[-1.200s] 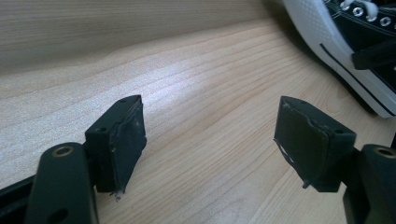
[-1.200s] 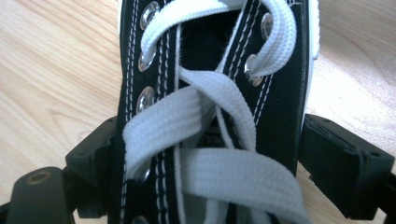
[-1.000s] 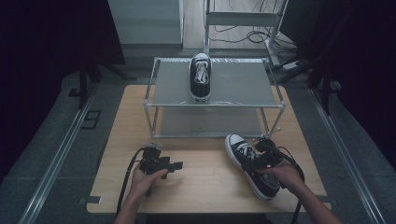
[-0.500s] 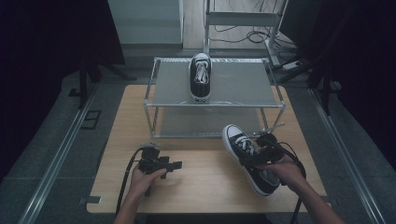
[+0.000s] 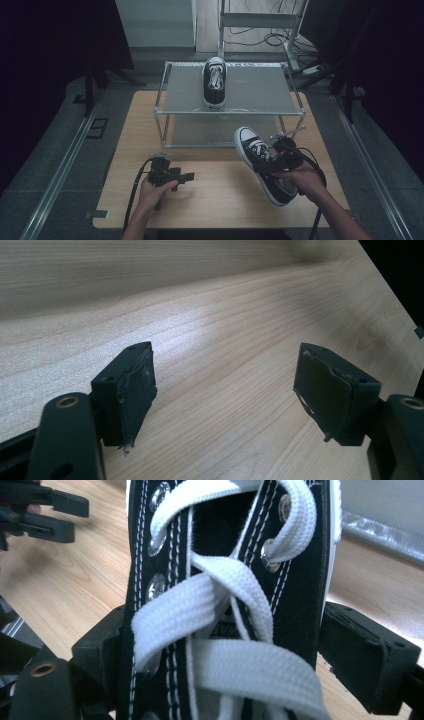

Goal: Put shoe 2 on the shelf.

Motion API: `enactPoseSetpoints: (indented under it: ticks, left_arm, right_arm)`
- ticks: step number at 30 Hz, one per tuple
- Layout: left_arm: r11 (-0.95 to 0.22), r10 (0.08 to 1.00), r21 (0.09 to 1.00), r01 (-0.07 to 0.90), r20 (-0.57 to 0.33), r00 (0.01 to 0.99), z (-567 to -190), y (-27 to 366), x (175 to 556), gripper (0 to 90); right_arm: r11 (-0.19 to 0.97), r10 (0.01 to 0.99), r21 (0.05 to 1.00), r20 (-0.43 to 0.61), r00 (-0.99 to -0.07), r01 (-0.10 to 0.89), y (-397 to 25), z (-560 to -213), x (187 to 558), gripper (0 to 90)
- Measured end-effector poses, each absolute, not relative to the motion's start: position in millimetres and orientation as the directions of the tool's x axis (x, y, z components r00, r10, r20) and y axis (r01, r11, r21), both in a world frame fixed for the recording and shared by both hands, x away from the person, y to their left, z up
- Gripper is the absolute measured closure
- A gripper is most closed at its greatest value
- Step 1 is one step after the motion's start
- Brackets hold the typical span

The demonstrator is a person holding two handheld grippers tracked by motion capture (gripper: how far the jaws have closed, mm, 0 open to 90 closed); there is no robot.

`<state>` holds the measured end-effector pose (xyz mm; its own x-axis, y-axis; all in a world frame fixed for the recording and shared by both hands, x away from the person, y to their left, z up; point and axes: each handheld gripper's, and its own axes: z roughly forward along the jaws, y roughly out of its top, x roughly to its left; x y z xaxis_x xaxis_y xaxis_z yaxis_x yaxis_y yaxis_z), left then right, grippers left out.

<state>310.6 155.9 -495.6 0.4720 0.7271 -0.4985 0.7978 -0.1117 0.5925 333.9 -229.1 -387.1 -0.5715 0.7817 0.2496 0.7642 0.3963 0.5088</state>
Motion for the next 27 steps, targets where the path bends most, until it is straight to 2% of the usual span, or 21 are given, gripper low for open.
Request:
enactPoseSetpoints:
  ticks: [27]
  left_arm:
    - [-0.099, 0.724, 0.591, 0.801, -0.509, 0.465, -496.2, 157.7, 311.4, 24.8]
  right_arm:
    - [0.404, 0.738, 0.589, 0.243, -0.630, 0.700, -211.3, -328.4, 333.7, 13.7]
